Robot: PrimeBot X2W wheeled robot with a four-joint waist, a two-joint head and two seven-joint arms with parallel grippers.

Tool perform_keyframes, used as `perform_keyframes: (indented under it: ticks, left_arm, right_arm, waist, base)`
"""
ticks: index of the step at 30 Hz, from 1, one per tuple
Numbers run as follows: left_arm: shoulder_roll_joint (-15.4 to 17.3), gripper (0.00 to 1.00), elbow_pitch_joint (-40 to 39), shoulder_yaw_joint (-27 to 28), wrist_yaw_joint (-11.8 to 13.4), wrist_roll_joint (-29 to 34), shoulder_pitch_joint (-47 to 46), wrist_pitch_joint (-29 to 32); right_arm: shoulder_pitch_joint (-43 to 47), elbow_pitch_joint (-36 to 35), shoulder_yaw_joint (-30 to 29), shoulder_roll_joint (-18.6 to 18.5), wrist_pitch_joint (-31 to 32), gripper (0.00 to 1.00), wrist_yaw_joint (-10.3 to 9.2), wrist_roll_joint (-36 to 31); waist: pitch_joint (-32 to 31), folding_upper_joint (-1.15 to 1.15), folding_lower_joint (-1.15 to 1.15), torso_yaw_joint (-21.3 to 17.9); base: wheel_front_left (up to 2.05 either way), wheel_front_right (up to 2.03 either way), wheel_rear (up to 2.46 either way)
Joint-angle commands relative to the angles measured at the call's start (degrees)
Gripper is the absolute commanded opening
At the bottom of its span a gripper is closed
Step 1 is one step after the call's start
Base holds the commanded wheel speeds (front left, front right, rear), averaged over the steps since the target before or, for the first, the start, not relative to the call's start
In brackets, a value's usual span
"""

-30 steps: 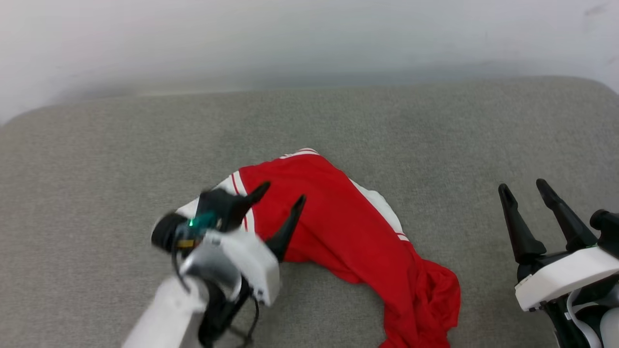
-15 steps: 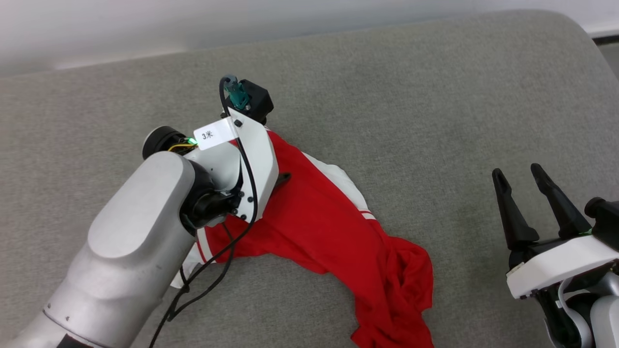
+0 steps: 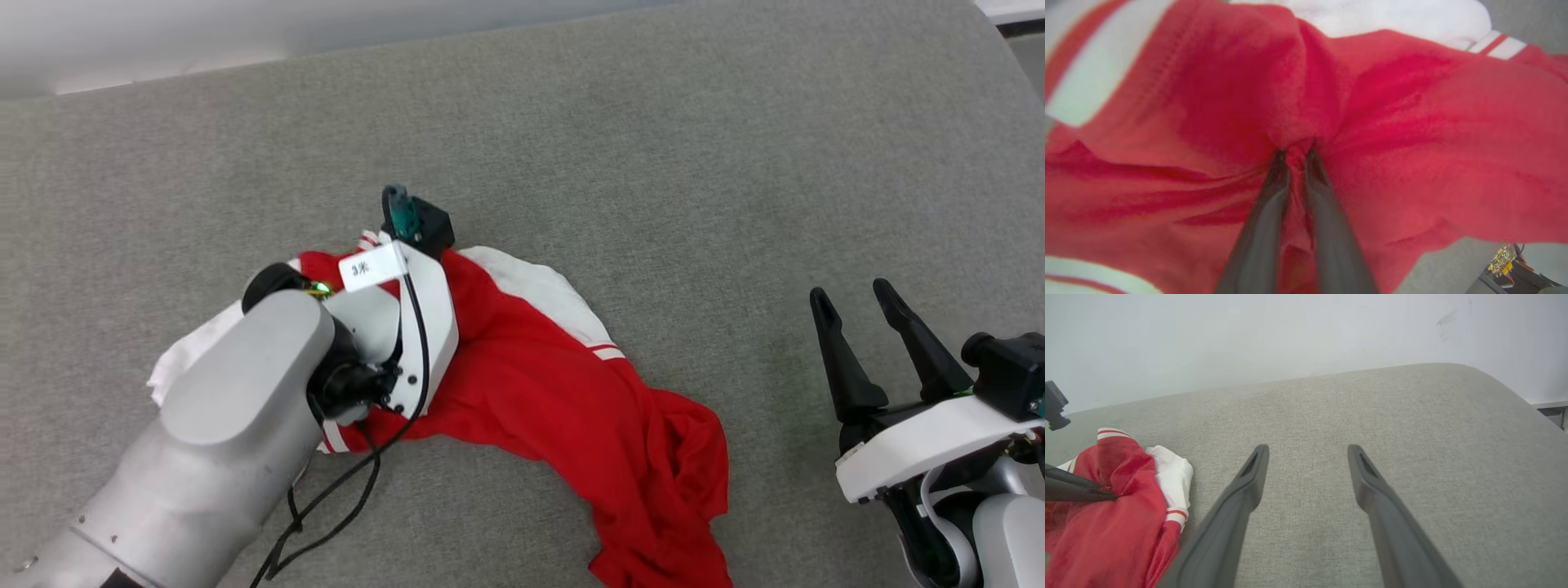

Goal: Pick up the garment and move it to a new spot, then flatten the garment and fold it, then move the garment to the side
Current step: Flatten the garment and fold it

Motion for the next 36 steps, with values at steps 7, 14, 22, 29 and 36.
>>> perform_keyframes:
  ticks: [7,14,22,29,36]
  left_arm:
    - [1.6,0.0,-4.47,-5.63,-0.06,-2.08,5.33,-5.06]
    - [-0.19,0.0,-9.38,-8.56,0.32,-2.82,13.26,-12.43]
    - [-2.51,1.0,-8.38,-6.6,3.09,2.26,18.03,-29.94]
    - [0.63,1.0,-13.19,1.32,7.99,6.4,19.99,-49.78]
    - [4.93,1.0,-19.51,8.49,14.97,10.62,25.64,-64.06]
  right_arm:
    - [1.23,0.51,-1.03,-0.42,0.97,1.0,-0.02,-0.64]
    - [2.82,0.64,-1.67,0.38,2.47,1.0,-0.02,-1.11]
    - [4.37,0.14,-0.65,-0.74,5.25,1.0,-0.02,-0.58]
    - [1.73,-1.59,4.84,-5.67,11.7,1.0,-0.02,1.08]
    - [-3.75,-2.95,15.03,-13.33,23.84,1.0,-0.02,5.3]
  waist:
    - [-4.07,0.0,0.0,3.91]
    - [-7.5,0.0,0.0,6.77]
    - [-9.27,0.0,0.0,8.97]
    - [-10.09,0.0,0.0,11.09]
    - [-9.51,0.0,0.0,13.45]
  base:
    - [0.0,0.0,0.0]
    - [0.0,0.0,0.0]
    - [0.0,0.0,0.0]
    - [0.0,0.0,0.0]
    - [0.0,0.0,0.0]
